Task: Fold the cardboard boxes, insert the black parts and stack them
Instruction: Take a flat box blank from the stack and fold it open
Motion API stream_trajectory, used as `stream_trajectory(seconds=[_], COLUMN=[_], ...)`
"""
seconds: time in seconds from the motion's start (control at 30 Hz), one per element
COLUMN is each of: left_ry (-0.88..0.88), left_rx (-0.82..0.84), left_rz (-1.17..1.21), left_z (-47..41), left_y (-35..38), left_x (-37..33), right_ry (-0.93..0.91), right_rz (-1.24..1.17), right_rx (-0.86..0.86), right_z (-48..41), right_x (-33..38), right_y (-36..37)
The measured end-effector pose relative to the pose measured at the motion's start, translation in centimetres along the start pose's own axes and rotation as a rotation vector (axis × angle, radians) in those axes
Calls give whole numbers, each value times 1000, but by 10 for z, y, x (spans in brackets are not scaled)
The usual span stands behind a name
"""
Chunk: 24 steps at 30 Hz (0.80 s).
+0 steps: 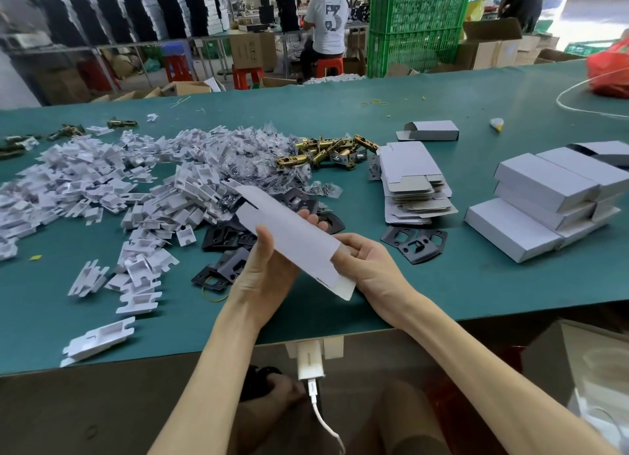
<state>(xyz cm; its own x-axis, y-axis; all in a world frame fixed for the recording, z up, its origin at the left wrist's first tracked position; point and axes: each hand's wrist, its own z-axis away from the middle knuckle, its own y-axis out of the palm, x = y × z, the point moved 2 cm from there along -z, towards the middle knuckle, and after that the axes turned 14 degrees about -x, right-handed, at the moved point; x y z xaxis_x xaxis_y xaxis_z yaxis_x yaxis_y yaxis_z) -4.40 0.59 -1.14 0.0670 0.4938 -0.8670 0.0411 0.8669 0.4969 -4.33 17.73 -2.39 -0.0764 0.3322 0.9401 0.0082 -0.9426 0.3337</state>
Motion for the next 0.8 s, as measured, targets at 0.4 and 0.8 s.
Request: stream_trajectory(seconds=[0.4,0.8], left_ry=[82,172], left_rx=[-267,-314], left_rz=[38,-243], left_z=[-7,-4], left_y=[-4,6], left_x=[4,11], right_ry=[-144,-111], right_rz=[326,207], right_rx=[35,29], right_z=[6,9], right_x=[0,-1], right_y=[11,8])
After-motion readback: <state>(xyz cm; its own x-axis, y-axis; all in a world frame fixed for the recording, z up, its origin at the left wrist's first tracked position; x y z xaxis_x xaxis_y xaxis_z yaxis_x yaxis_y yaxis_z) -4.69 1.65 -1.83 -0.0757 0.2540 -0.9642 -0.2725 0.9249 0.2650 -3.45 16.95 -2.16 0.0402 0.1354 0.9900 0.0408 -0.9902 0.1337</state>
